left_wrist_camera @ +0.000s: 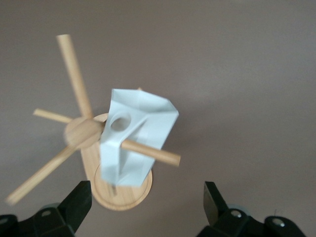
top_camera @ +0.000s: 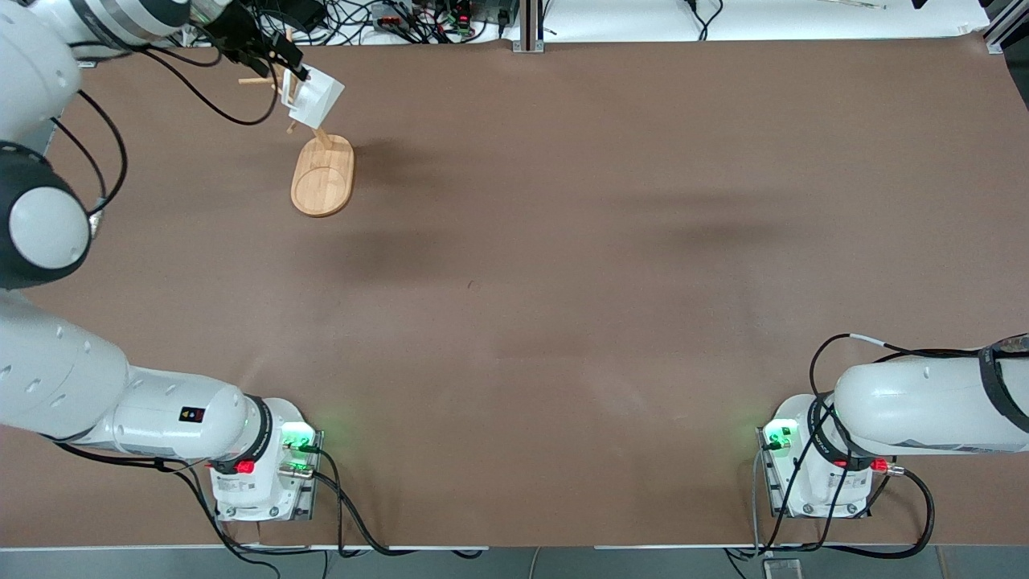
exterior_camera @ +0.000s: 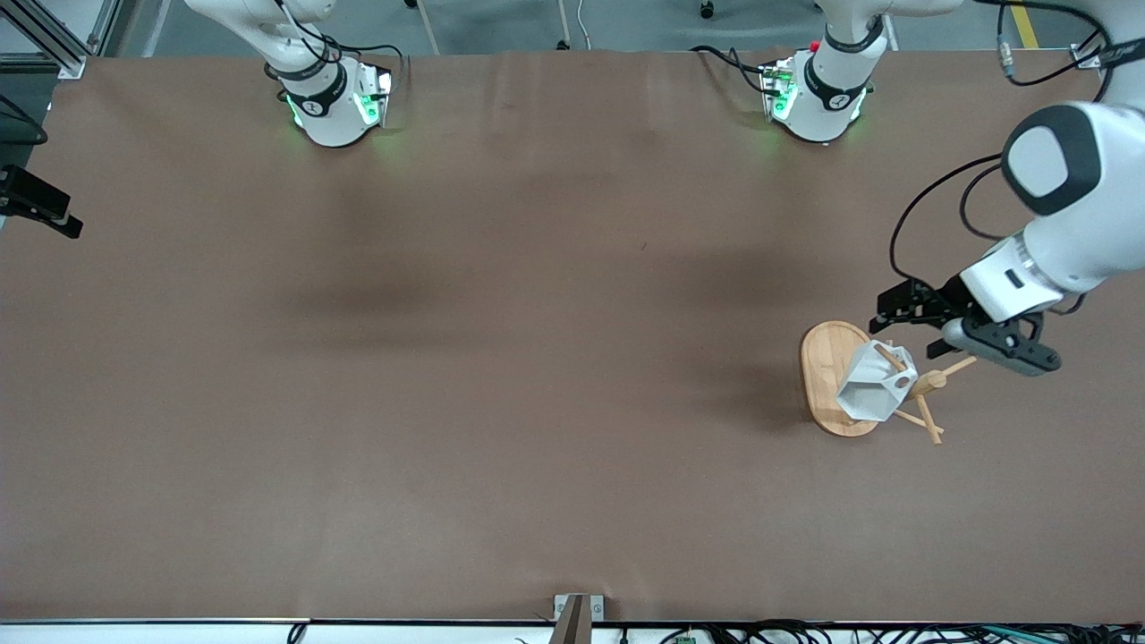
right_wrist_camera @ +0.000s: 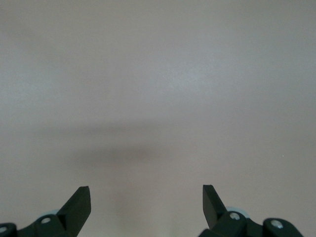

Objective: Hang cup on rack

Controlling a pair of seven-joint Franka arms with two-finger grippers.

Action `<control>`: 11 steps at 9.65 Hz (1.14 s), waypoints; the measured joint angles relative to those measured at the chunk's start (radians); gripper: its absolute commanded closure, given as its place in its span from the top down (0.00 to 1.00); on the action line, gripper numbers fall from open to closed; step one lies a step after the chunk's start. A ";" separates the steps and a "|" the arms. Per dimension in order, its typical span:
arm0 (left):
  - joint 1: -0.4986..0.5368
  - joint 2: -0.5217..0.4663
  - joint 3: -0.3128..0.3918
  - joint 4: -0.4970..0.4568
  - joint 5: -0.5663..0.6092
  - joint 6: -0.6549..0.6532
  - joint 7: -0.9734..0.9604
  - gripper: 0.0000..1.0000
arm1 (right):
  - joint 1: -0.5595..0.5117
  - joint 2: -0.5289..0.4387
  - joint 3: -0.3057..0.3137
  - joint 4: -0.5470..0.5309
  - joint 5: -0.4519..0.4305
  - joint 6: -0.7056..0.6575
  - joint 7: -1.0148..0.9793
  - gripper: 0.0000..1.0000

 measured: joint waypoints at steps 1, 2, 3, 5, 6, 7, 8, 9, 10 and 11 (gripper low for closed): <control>-0.001 -0.042 -0.001 0.010 0.050 -0.053 -0.069 1.00 | 0.000 0.000 0.000 0.000 0.000 0.000 0.000 1.00; -0.001 -0.078 -0.004 0.025 0.089 -0.112 -0.133 1.00 | 0.000 0.000 0.000 0.000 0.000 0.000 0.000 1.00; 0.000 -0.106 -0.010 0.052 0.129 -0.177 -0.190 1.00 | 0.000 0.000 0.000 0.000 0.000 0.000 0.000 1.00; 0.042 -0.122 -0.077 0.144 0.189 -0.290 -0.276 1.00 | 0.001 0.000 0.001 0.000 0.000 0.000 0.000 1.00; 0.085 -0.121 -0.126 0.174 0.197 -0.306 -0.290 1.00 | 0.001 0.000 0.001 0.000 0.000 0.000 0.000 1.00; 0.123 -0.119 -0.164 0.187 0.199 -0.308 -0.290 1.00 | 0.001 0.000 0.001 0.000 0.000 0.000 0.000 1.00; 0.164 -0.117 -0.207 0.198 0.204 -0.308 -0.290 1.00 | 0.002 0.000 0.001 0.000 0.000 0.000 0.000 1.00; 0.197 -0.115 -0.242 0.207 0.220 -0.308 -0.290 1.00 | 0.002 0.000 0.002 0.000 0.000 0.001 0.000 1.00; 0.212 -0.115 -0.256 0.214 0.241 -0.308 -0.290 1.00 | 0.003 0.000 0.002 0.000 0.000 0.001 0.000 1.00; 0.219 -0.115 -0.258 0.226 0.253 -0.316 -0.286 1.00 | 0.003 0.000 0.002 0.000 0.000 0.001 0.000 1.00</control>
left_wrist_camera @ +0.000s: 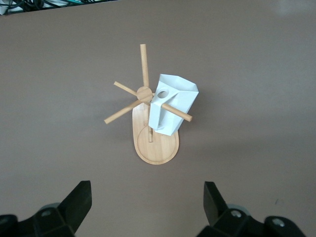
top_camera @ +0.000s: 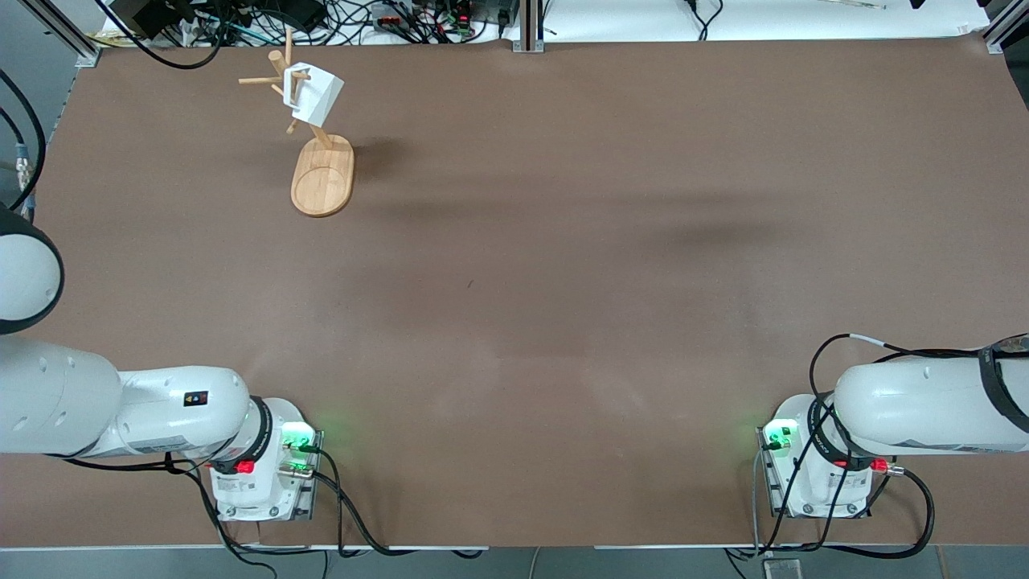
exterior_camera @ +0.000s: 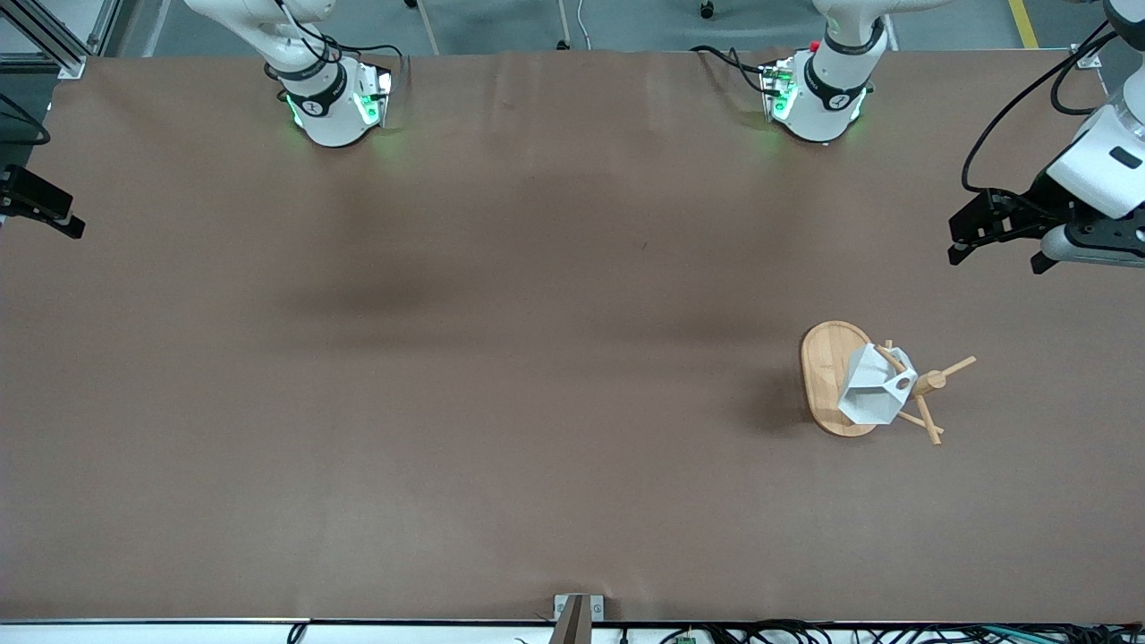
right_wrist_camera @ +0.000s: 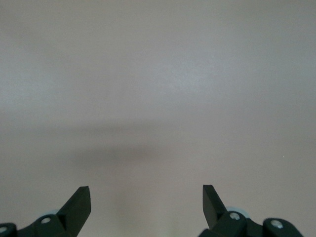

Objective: Hang cup on rack

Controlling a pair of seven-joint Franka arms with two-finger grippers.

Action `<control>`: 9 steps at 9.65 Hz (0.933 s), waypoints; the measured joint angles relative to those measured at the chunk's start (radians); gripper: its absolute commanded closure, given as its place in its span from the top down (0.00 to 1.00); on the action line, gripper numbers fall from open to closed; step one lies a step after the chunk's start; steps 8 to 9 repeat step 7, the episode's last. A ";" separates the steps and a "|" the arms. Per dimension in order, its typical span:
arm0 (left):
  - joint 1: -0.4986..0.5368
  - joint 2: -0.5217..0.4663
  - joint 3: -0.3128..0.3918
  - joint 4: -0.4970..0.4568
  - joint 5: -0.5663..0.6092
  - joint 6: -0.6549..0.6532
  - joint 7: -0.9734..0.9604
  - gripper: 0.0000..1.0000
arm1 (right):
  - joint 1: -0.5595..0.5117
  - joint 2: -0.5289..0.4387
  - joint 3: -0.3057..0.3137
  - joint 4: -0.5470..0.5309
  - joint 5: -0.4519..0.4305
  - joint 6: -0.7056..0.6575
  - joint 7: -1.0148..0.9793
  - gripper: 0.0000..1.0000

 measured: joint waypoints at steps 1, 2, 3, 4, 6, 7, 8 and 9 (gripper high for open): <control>0.010 0.000 -0.002 0.017 0.004 -0.034 0.007 1.00 | 0.000 0.000 0.000 0.000 0.000 0.000 0.000 1.00; 0.016 0.000 -0.008 0.034 0.004 -0.081 0.008 1.00 | 0.000 0.000 0.000 0.000 0.000 0.000 0.000 1.00; 0.017 -0.001 -0.011 0.043 0.004 -0.104 -0.005 1.00 | 0.000 0.000 0.000 0.000 0.000 0.000 0.000 1.00; 0.017 -0.004 -0.014 0.051 0.004 -0.123 -0.032 1.00 | 0.000 0.000 0.000 0.000 0.000 0.000 0.000 1.00; 0.017 -0.011 -0.019 0.055 0.004 -0.135 -0.046 1.00 | 0.000 0.000 0.000 0.000 0.000 0.000 0.000 1.00; 0.017 -0.011 -0.019 0.054 0.004 -0.135 -0.046 1.00 | 0.000 0.000 0.000 0.000 0.000 -0.001 0.000 1.00; 0.017 -0.011 -0.019 0.054 0.004 -0.135 -0.046 1.00 | 0.000 0.000 0.000 0.000 0.000 -0.001 0.000 1.00; 0.017 -0.011 -0.019 0.054 0.004 -0.135 -0.046 1.00 | 0.000 0.000 0.000 0.000 0.000 -0.001 0.000 1.00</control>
